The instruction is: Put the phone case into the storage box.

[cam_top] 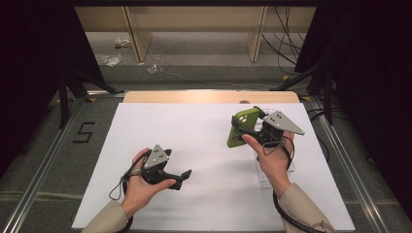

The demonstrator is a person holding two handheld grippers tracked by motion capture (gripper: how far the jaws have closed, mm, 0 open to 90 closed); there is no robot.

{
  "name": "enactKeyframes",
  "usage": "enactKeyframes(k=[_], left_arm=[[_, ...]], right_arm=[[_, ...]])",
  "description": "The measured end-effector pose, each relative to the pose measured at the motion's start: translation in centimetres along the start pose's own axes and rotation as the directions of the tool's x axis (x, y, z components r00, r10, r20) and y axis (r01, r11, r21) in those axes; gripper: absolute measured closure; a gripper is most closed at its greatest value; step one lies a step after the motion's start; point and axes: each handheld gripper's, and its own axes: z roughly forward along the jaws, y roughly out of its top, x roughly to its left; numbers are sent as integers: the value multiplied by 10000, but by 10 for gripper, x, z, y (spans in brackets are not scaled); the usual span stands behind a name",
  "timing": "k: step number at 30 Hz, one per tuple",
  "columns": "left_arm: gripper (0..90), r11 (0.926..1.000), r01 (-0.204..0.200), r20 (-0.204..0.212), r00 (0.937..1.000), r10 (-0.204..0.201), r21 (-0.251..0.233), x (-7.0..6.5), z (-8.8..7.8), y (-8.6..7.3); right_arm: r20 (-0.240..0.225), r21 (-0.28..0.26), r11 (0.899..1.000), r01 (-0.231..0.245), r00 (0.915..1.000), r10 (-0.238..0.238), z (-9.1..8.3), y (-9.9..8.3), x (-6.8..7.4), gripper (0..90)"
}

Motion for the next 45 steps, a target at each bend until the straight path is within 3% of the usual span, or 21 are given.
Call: enactKeyframes(k=[45], left_arm=[[0, 9996, 267, -196, 9995, -267, -29, 14, -13, -10]], right_arm=[[883, -190, 9998, 76, 9961, -58, -11, 9, -24, 172]])
